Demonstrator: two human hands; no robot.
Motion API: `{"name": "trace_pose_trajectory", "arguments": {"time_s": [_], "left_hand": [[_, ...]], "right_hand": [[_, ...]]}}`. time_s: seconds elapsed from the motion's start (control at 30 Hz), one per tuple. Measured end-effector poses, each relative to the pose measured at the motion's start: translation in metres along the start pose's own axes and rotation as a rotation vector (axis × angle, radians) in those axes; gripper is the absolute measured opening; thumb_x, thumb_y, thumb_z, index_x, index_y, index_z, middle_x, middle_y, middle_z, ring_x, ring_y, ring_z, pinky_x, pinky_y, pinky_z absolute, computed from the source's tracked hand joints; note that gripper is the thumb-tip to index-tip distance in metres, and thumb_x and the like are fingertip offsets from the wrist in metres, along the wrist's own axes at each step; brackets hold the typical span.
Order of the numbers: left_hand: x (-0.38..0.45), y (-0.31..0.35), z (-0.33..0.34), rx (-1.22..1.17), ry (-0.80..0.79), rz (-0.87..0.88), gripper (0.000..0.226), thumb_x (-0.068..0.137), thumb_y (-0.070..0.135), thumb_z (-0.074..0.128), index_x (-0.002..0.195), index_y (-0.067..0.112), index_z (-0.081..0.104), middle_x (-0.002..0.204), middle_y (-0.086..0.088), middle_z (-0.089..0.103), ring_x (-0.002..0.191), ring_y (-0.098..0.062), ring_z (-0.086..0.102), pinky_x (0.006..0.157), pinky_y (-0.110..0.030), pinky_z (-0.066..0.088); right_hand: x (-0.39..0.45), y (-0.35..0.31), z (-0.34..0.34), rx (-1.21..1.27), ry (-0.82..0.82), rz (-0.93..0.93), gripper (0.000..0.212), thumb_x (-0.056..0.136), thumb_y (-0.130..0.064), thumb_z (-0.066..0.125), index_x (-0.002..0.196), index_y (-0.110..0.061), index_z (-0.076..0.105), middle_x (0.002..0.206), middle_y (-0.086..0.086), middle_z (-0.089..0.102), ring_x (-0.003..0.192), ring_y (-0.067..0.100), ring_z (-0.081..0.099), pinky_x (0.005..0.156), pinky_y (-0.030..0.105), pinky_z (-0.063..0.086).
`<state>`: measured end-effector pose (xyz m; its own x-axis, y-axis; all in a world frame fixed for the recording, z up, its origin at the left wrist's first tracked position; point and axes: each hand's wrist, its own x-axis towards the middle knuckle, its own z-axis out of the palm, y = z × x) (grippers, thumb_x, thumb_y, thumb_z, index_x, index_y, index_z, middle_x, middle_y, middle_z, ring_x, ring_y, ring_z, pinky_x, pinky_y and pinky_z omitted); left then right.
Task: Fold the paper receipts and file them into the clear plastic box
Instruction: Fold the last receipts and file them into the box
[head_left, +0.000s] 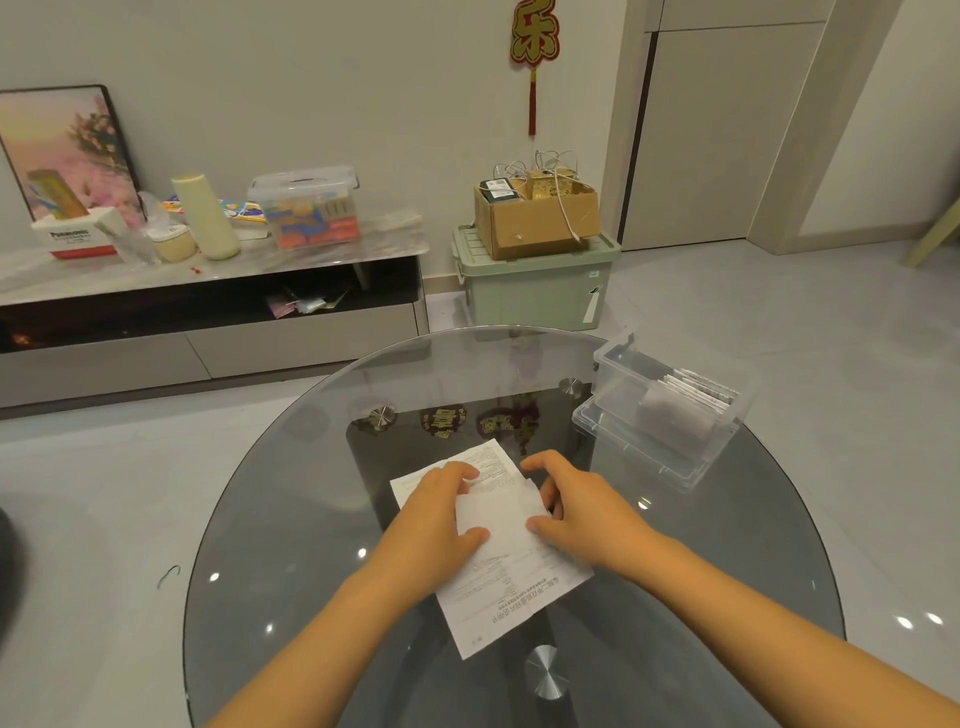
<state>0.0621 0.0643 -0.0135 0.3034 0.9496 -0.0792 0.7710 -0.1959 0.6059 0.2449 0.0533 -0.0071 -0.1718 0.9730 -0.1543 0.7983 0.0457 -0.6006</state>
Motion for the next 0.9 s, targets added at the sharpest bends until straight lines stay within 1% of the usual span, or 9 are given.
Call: {"name": "trace_pose_trajectory", "arguments": {"time_s": [0.1,0.2,0.3,0.4,0.57,0.63,0.73,0.83,0.9], "left_hand": [[0.002,0.000,0.001,0.112,0.024,0.089,0.047,0.086,0.029,0.065,0.126,0.033,0.042,0.130,0.015,0.030,0.116,-0.003,0.032,0.090,-0.015,0.035],[0.001,0.000,-0.002,0.251,-0.004,0.183,0.029,0.086,0.039,0.063,0.114,0.036,0.054,0.125,0.016,0.035,0.122,-0.006,0.027,0.104,-0.025,0.022],[-0.001,-0.002,-0.002,0.315,-0.120,0.207,0.038,0.084,0.052,0.059,0.119,0.038,0.053,0.127,0.016,0.041,0.122,-0.007,0.032,0.109,-0.031,0.018],[-0.001,-0.002,-0.003,0.341,-0.105,0.237,0.040,0.085,0.052,0.058,0.122,0.036,0.052,0.129,0.016,0.043,0.121,-0.007,0.035,0.108,-0.029,0.024],[-0.001,0.002,-0.005,0.377,-0.079,0.287,0.035,0.091,0.049,0.048,0.121,0.033,0.056,0.125,0.014,0.051,0.113,-0.007,0.043,0.098,-0.024,0.035],[-0.001,0.003,-0.006,0.334,-0.047,0.294,0.030,0.095,0.042,0.043,0.115,0.030,0.061,0.118,0.014,0.057,0.107,-0.007,0.047,0.093,-0.024,0.039],[0.001,0.003,-0.004,0.234,0.014,0.243,0.027,0.097,0.033,0.041,0.113,0.027,0.061,0.113,0.013,0.060,0.098,-0.003,0.049,0.084,-0.018,0.039],[0.004,0.000,0.000,0.143,0.057,0.159,0.024,0.097,0.030,0.044,0.120,0.029,0.053,0.120,0.013,0.054,0.095,-0.001,0.047,0.083,-0.013,0.038],[0.005,-0.003,0.003,0.108,0.064,0.109,0.031,0.096,0.029,0.050,0.126,0.030,0.046,0.125,0.013,0.048,0.095,-0.002,0.046,0.086,-0.014,0.041]], "right_hand": [[0.001,0.000,0.004,-0.034,0.033,-0.005,0.050,0.088,-0.021,0.061,0.130,-0.032,0.035,0.090,-0.004,0.056,0.074,0.010,0.054,0.070,0.023,0.049],[-0.001,0.000,0.004,-0.051,0.060,-0.024,0.039,0.089,-0.020,0.059,0.122,-0.032,0.041,0.089,0.000,0.060,0.075,0.014,0.057,0.070,0.026,0.050],[-0.001,0.000,0.001,-0.083,0.069,-0.032,0.024,0.091,-0.021,0.054,0.112,-0.032,0.052,0.087,-0.002,0.060,0.079,0.016,0.059,0.072,0.029,0.050],[-0.001,0.000,-0.002,-0.139,0.039,-0.050,0.021,0.091,-0.028,0.053,0.105,-0.034,0.067,0.085,-0.011,0.052,0.082,0.014,0.057,0.073,0.026,0.048],[-0.009,0.004,-0.006,-0.269,-0.037,-0.111,0.046,0.077,-0.053,0.066,0.119,-0.036,0.060,0.110,-0.009,0.040,0.101,0.007,0.040,0.085,0.023,0.041],[-0.008,0.005,-0.005,-0.274,0.024,-0.138,0.040,0.078,-0.050,0.066,0.114,-0.033,0.062,0.112,-0.010,0.038,0.106,0.008,0.035,0.087,0.023,0.041],[-0.002,0.008,-0.002,-0.206,0.129,-0.100,0.023,0.089,-0.042,0.056,0.098,-0.024,0.066,0.106,-0.010,0.044,0.102,0.009,0.038,0.084,0.022,0.040],[0.008,0.011,0.002,-0.179,0.171,-0.020,0.023,0.090,-0.041,0.054,0.084,-0.020,0.059,0.100,-0.006,0.050,0.096,0.011,0.042,0.080,0.022,0.040],[0.011,0.012,0.004,-0.161,0.201,0.020,0.021,0.087,-0.041,0.059,0.084,-0.020,0.058,0.098,-0.006,0.051,0.096,0.011,0.043,0.079,0.023,0.042]]}}
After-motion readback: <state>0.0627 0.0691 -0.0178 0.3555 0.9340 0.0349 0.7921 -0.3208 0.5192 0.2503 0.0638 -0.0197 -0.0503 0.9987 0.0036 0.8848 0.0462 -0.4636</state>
